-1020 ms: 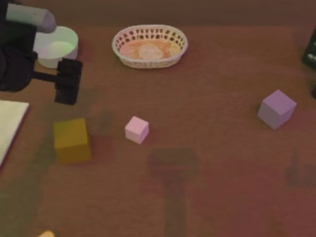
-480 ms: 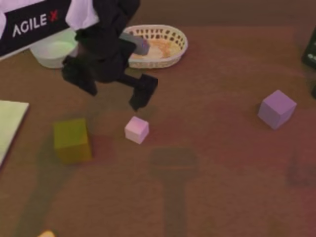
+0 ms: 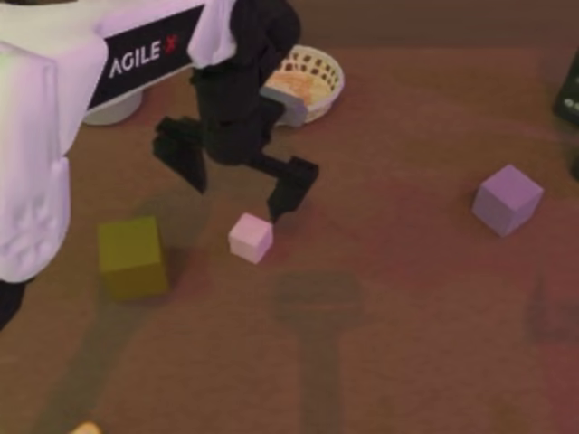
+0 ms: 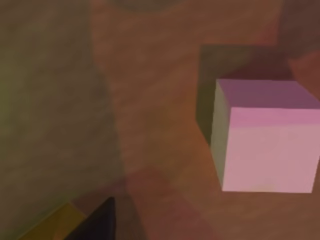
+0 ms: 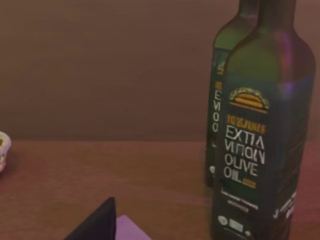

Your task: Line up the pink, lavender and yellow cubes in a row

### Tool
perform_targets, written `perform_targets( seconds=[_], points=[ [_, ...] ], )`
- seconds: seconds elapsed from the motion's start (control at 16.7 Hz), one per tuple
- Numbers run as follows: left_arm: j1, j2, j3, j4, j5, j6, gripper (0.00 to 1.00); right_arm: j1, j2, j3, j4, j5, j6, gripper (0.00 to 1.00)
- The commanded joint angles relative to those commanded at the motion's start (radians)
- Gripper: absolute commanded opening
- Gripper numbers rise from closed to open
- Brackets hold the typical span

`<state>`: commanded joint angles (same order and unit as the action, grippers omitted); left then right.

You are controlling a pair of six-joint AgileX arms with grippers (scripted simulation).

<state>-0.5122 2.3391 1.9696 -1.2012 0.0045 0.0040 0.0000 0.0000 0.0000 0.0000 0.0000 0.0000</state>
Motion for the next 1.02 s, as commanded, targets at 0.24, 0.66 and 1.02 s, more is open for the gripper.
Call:
perform_targets(
  seconds=[0.24,0.66,1.02],
  points=[
    [0.005,-0.001,-0.005,0.005,0.0,0.0,1.0,0.0,0.0,0.0,0.0,0.0,0.0,1.0],
    [0.002,0.084,-0.145,0.236,0.001,0.003,1.0,0.0,0.0,0.0,0.0,0.0,0.0,1.0],
    [0.001,0.108,-0.177,0.285,0.001,0.002,1.0,0.0,0.0,0.0,0.0,0.0,0.0,1.0]
  ],
)
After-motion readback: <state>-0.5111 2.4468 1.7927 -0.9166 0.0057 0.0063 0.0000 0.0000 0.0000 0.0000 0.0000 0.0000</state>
